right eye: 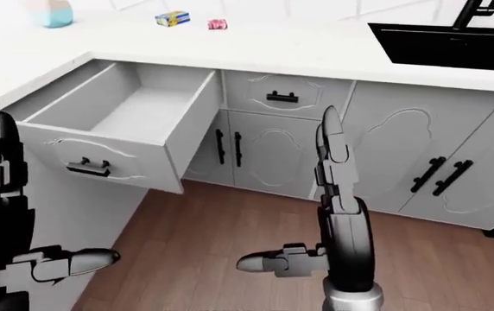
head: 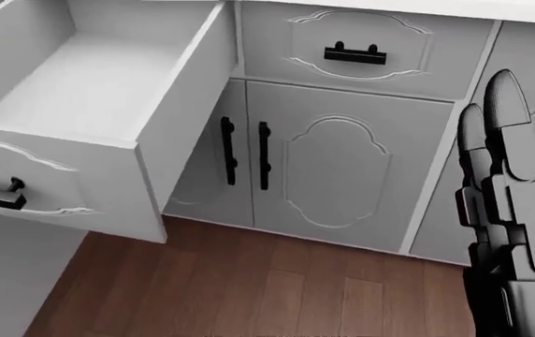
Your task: Close the left drawer.
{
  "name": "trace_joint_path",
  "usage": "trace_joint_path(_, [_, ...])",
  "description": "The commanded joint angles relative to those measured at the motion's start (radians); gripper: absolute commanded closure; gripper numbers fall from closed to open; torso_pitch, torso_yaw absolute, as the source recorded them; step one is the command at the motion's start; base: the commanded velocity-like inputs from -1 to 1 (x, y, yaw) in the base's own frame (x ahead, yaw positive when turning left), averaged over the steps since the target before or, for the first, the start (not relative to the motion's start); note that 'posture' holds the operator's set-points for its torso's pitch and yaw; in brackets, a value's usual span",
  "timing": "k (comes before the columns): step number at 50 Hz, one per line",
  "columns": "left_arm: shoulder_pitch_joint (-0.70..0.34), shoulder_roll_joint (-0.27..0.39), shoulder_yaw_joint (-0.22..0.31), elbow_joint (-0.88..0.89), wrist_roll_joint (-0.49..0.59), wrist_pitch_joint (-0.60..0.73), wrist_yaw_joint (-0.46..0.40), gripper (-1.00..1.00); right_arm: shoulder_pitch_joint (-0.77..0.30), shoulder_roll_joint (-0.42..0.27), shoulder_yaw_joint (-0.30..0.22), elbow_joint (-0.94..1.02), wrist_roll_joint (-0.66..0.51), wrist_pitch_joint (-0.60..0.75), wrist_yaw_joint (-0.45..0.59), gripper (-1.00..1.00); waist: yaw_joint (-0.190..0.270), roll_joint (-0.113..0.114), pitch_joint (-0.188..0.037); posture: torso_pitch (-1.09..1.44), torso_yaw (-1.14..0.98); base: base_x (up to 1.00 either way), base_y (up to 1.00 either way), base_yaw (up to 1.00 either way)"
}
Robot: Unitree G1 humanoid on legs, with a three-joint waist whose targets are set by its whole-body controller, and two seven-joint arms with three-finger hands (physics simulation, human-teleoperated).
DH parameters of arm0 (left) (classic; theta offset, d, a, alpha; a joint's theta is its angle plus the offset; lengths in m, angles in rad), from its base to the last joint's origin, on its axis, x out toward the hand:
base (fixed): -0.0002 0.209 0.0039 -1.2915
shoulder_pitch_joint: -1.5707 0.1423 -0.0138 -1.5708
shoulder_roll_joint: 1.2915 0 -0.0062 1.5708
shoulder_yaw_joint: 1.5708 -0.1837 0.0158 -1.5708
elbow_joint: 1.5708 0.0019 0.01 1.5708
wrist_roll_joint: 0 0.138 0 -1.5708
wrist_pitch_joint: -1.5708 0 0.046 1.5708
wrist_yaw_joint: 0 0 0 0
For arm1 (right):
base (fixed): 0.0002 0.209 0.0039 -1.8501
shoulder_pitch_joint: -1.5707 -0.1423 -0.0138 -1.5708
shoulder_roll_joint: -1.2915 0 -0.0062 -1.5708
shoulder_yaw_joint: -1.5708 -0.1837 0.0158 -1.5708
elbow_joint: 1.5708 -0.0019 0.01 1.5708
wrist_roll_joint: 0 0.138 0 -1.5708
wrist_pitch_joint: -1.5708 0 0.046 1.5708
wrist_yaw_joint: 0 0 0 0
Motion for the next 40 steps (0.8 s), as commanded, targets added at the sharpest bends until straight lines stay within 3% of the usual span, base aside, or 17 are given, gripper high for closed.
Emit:
trace_joint_path(1, [-0.007, 0.003, 0.000, -0.032, -0.002, -0.023, 0.001, -1.00, -0.006, -0.003, -0.007, -0.034, 0.002, -0.019, -0.006, -1.00, -0.004, -0.008, -0.011, 0.00, 0.00, -0.23, 0.00, 0.27])
trace_joint_path(2, [-0.006, 0.005, -0.001, -0.032, -0.003, -0.025, 0.002, -1.00, -0.006, -0.003, -0.007, -0.035, 0.003, -0.019, -0.006, -1.00, -0.007, -0.040, -0.019, 0.00, 0.00, -0.23, 0.00, 0.26])
trace_joint_path(4, [-0.007, 0.006, -0.002, -0.032, -0.003, -0.024, 0.004, -1.00, -0.006, -0.003, -0.007, -0.035, 0.002, -0.019, -0.006, -1.00, -0.018, -0.015, -0.013, 0.00, 0.00, -0.24, 0.00, 0.26])
trace_joint_path(6, [-0.006, 0.007, -0.003, -0.032, -0.003, -0.025, 0.005, -1.00, -0.006, -0.003, -0.008, -0.033, 0.004, -0.019, -0.005, -1.00, -0.011, -0.019, -0.009, 0.00, 0.00, -0.23, 0.00, 0.26])
trace_joint_path(12, [-0.007, 0.007, -0.005, -0.032, -0.001, -0.025, 0.008, -1.00, -0.008, -0.003, -0.008, -0.032, 0.004, -0.016, -0.004, -1.00, 0.002, 0.019, -0.002, 0.00, 0.00, -0.24, 0.00, 0.26])
trace_joint_path(16, [-0.005, 0.007, -0.005, -0.032, -0.002, -0.026, 0.008, -1.00, -0.009, -0.003, -0.009, -0.032, 0.005, -0.015, -0.003, -1.00, 0.006, 0.070, 0.000, 0.00, 0.00, -0.24, 0.00, 0.27])
trace_joint_path(17, [-0.005, 0.008, -0.006, -0.032, -0.002, -0.028, 0.009, -1.00, -0.008, -0.003, -0.008, -0.033, 0.005, -0.015, -0.003, -1.00, 0.008, 0.096, -0.007, 0.00, 0.00, -0.23, 0.00, 0.26])
trace_joint_path(18, [-0.005, 0.009, -0.004, -0.032, -0.003, -0.026, 0.010, -1.00, -0.008, -0.003, -0.007, -0.032, 0.004, -0.016, -0.003, -1.00, 0.016, 0.139, -0.020, 0.00, 0.00, -0.23, 0.00, 0.27])
trace_joint_path(19, [-0.005, 0.009, -0.005, -0.032, -0.003, -0.027, 0.010, -1.00, -0.008, -0.003, -0.008, -0.032, 0.004, -0.015, -0.004, -1.00, 0.023, 0.090, 0.002, 0.00, 0.00, -0.23, 0.00, 0.26])
trace_joint_path(20, [-0.005, 0.009, -0.004, -0.032, -0.003, -0.027, 0.010, -1.00, -0.008, -0.003, -0.006, -0.032, 0.003, -0.016, -0.004, -1.00, 0.020, 0.099, -0.003, 0.00, 0.00, -0.24, 0.00, 0.27])
trace_joint_path(23, [-0.004, 0.010, -0.003, -0.032, -0.004, -0.028, 0.011, -1.00, -0.007, -0.003, -0.005, -0.032, 0.002, -0.017, -0.004, -1.00, 0.020, 0.075, -0.019, 0.00, 0.00, -0.24, 0.00, 0.27])
trace_joint_path(29, [-0.008, 0.010, -0.003, -0.032, -0.004, -0.024, 0.012, -1.00, -0.007, -0.004, -0.003, -0.030, -0.001, -0.019, -0.003, -1.00, 0.002, 0.030, -0.001, 0.00, 0.00, -0.24, 0.00, 0.27])
trace_joint_path(31, [-0.007, 0.010, -0.004, -0.032, -0.004, -0.025, 0.011, -1.00, -0.006, -0.004, -0.003, -0.028, 0.000, -0.021, -0.003, -1.00, -0.005, 0.004, 0.003, 0.00, 0.00, -0.23, 0.00, 0.27])
trace_joint_path(33, [-0.006, 0.011, -0.006, -0.032, -0.003, -0.028, 0.012, -1.00, -0.005, -0.004, -0.005, -0.028, 0.002, -0.022, -0.003, -1.00, -0.015, -0.056, -0.014, 0.00, 0.00, -0.24, 0.00, 0.27])
trace_joint_path(34, [-0.006, 0.011, -0.006, -0.032, -0.003, -0.027, 0.012, -1.00, -0.005, -0.004, -0.005, -0.028, 0.001, -0.022, -0.002, -1.00, -0.022, -0.017, 0.000, 0.00, 0.00, -0.24, 0.00, 0.27])
trace_joint_path(37, [-0.005, 0.014, -0.002, -0.032, -0.009, -0.030, 0.014, -1.00, -0.004, -0.005, 0.000, -0.027, -0.004, -0.025, -0.003, -1.00, -0.009, -0.021, -0.013, 0.00, 0.00, -0.20, 0.00, 0.26])
trace_joint_path(40, [-0.004, 0.015, -0.003, -0.032, -0.009, -0.030, 0.015, -1.00, -0.002, -0.006, 0.001, -0.024, -0.006, -0.027, -0.003, -1.00, 0.000, 0.001, 0.014, 0.00, 0.00, -0.10, 0.00, 0.26])
